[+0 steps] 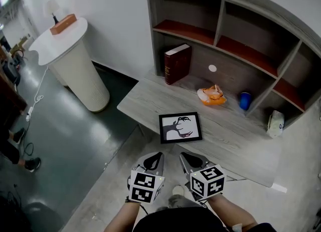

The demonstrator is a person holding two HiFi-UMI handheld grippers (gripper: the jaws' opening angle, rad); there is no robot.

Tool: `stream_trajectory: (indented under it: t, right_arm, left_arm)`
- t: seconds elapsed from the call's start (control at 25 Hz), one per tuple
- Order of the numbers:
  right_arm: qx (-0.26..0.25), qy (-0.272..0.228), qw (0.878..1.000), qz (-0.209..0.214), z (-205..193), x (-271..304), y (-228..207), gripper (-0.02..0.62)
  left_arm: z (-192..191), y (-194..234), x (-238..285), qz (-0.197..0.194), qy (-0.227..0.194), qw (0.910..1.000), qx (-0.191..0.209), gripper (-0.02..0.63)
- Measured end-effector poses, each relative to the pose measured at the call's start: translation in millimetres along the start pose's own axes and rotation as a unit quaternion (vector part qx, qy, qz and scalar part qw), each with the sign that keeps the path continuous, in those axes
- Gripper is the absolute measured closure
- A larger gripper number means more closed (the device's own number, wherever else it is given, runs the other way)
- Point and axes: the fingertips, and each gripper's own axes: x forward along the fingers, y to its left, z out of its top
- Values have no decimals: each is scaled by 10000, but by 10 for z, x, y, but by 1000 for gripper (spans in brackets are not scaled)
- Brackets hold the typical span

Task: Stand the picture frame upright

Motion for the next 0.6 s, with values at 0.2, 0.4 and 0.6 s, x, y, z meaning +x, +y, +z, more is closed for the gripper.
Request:
stream_trajectory:
  t: [0.2,0.4,0.6]
  right_arm:
    - [22,-21,10000,67,94,104,-144,597]
    - [86,-53,9999,37,154,129,-310,597]
    - [228,-56,9997,-68,129,125,-438,597]
  left_arm:
    - [107,28,206,-10,53,9999,112,611]
    - [224,48,381,21,63,9997,245,611]
    - [296,-19,524,-154,75,9991,398,609]
